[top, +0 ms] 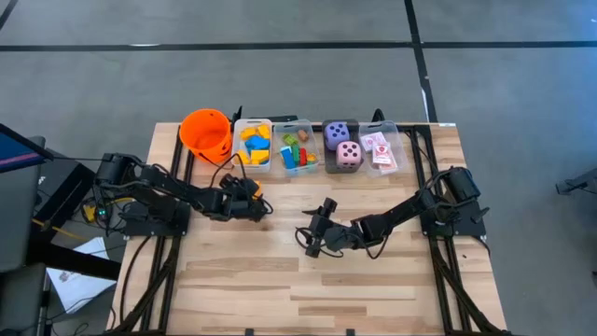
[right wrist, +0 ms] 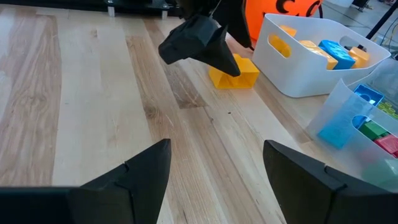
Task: Pick & Place Toys
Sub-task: Put the large yellow game piece into the white bin
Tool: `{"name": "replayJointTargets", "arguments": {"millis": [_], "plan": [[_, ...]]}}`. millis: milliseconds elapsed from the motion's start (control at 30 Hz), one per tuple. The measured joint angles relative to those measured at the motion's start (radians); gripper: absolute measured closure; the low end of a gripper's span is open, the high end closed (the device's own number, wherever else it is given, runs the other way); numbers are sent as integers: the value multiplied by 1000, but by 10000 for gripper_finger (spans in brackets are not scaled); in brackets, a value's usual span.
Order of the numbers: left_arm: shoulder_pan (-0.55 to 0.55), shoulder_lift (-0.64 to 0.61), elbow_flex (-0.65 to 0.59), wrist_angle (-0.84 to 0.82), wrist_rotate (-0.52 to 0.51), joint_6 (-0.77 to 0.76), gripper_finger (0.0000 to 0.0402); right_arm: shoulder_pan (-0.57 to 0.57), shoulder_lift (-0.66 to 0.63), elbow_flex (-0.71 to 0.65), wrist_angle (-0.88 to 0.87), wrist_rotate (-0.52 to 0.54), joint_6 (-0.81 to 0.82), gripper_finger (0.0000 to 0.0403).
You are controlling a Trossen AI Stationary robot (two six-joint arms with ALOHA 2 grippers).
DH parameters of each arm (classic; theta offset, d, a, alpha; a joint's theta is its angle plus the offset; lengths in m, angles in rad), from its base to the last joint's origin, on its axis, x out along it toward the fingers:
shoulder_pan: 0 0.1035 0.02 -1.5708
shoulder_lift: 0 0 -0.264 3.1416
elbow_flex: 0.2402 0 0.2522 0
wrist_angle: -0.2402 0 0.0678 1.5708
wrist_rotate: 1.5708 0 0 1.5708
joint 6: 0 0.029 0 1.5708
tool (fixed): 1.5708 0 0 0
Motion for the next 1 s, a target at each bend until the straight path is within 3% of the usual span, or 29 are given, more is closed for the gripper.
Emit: {"name": "replayJointTargets", "arguments": {"millis": [133,333,767,1000], "plan": [[2,0,1,18,-4,11,105,0,0,0,0,0,-2,154],[2,0,1,19,-4,-129,105,0,0,0,0,0,-2,154],[16,0,2,40,-5,-131,104,0,0,0,0,0,-2,154],[16,0,2,47,-5,-136,59,1,0,0,-1,0,-2,154]]}}
